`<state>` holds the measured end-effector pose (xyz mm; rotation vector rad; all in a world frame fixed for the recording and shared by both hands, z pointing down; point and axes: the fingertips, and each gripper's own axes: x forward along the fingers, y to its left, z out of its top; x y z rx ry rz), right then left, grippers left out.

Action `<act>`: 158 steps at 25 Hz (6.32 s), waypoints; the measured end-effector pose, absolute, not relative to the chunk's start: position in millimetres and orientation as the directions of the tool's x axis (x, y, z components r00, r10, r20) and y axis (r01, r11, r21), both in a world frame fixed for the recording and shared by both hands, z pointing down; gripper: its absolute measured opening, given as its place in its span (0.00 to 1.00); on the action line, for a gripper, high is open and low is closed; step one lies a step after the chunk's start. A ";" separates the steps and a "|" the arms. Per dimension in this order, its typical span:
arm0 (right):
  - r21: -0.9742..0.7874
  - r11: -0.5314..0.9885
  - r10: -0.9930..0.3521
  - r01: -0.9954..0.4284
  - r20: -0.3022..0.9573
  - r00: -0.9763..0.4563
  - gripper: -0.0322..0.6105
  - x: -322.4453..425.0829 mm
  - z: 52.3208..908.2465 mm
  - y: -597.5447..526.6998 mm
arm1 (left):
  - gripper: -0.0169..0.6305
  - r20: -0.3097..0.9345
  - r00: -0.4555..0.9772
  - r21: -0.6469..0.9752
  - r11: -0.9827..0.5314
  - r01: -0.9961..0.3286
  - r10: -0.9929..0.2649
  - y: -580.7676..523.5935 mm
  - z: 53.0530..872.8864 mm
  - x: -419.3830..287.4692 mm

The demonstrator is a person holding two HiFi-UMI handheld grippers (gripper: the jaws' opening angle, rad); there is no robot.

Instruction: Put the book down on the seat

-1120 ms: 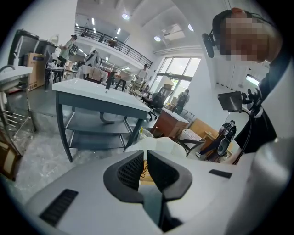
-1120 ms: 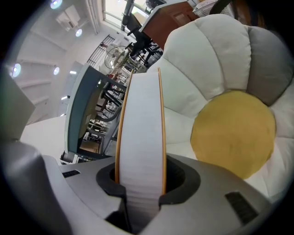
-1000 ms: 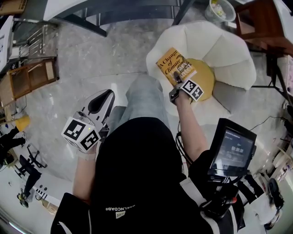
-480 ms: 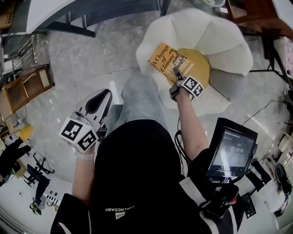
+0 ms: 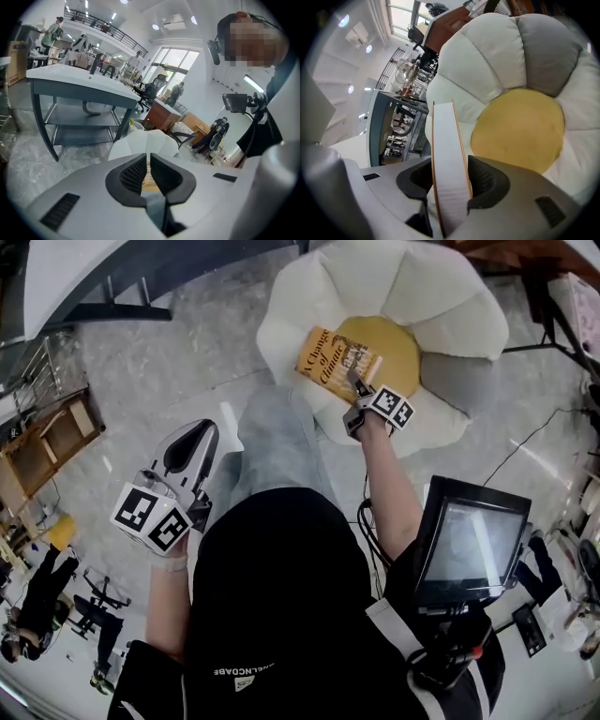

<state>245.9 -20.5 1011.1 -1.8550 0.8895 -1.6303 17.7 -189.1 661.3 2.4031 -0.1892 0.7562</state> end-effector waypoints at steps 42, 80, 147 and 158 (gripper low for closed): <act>-0.613 -0.790 -0.607 -0.013 0.778 0.162 0.37 232.7 1038.4 119.9 | 0.05 0.550 0.826 0.532 -0.814 -0.232 0.125 -164.1 675.7 4.6; -0.790 -0.501 -0.865 -0.354 0.446 0.228 0.30 199.6 691.3 56.8 | 0.05 0.443 0.875 0.574 -0.812 -0.109 0.195 -126.8 530.2 1.4; -0.421 -0.364 -0.922 -0.831 0.035 0.386 0.13 122.0 300.6 42.6 | 0.05 0.136 0.934 0.419 -0.873 0.248 0.331 -85.7 296.4 29.8; -0.434 -0.375 -0.917 -0.819 0.044 0.396 0.13 124.6 302.6 33.6 | 0.05 0.142 0.931 0.426 -0.870 0.249 0.336 -93.6 299.9 30.7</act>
